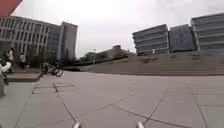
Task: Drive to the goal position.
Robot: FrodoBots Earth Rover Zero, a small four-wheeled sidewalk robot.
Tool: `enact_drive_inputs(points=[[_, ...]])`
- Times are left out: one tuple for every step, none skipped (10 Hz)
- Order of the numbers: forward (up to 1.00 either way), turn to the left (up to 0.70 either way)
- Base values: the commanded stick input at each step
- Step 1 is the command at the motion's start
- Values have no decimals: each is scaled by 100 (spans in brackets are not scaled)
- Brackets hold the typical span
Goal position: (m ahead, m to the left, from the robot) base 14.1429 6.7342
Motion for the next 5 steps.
enact_drive_inputs(points=[[85, 34], [85, 34], [85, 34], [85, 34], [85, 34]])
